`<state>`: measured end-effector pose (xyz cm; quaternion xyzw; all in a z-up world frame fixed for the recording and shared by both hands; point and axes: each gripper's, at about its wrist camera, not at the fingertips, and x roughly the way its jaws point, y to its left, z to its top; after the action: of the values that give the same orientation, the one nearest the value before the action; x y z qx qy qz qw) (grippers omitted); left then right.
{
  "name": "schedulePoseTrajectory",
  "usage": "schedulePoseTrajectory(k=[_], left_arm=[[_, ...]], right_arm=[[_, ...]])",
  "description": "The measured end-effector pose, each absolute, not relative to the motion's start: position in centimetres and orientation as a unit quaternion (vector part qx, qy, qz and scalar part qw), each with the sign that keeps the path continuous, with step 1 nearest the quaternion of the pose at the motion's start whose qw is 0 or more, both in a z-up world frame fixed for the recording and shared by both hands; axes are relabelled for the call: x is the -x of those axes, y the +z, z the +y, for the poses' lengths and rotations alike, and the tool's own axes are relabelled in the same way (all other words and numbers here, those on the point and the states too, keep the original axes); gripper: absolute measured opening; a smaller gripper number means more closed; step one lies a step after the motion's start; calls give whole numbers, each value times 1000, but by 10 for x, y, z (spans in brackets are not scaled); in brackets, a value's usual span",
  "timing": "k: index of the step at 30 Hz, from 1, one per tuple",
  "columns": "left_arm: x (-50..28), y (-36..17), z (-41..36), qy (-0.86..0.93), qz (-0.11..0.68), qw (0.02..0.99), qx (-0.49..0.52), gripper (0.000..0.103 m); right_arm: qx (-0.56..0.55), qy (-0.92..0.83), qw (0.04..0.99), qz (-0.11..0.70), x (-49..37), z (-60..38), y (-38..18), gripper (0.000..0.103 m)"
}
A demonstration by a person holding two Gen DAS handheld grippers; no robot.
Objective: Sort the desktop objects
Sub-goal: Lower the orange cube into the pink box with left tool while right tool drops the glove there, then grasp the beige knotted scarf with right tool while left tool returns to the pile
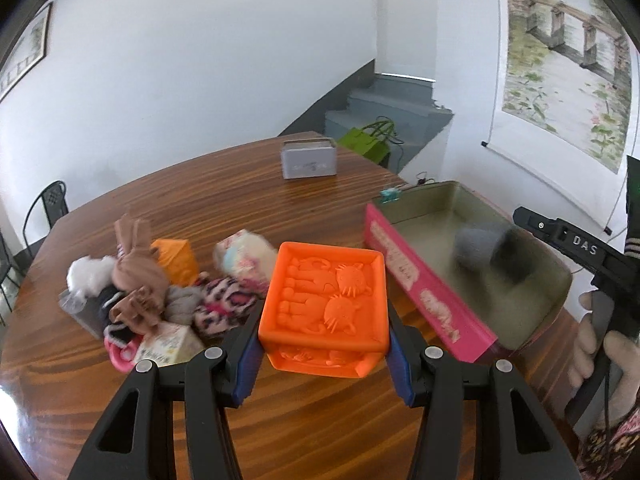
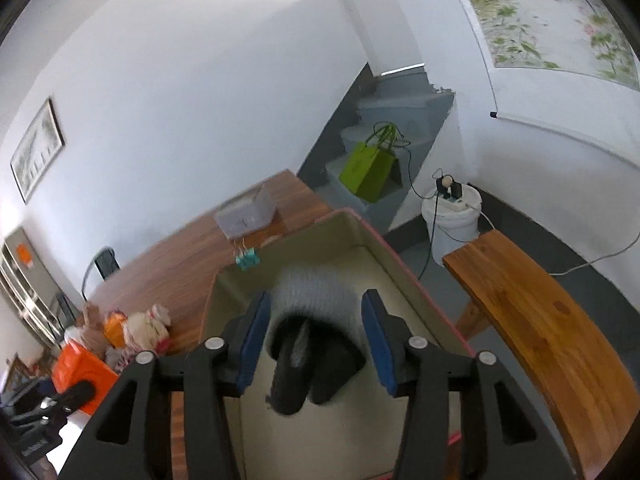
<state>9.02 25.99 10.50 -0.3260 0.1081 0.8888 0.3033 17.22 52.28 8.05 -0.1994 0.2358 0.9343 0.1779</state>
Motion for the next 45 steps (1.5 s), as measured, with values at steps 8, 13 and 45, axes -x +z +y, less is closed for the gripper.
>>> schedulePoseTrajectory(k=[8,13,45], left_arm=[[-94,112,308,865,99,364,331,55],[-95,112,340,847,87,404,335,55],[-42,116,324,882,39,341,322,88]], right_arm=[[149,936,248,201,-195,514,93,76],[125,923,296,211,-206,524,97,76],[122,911,343,191,-206,528,95,79]])
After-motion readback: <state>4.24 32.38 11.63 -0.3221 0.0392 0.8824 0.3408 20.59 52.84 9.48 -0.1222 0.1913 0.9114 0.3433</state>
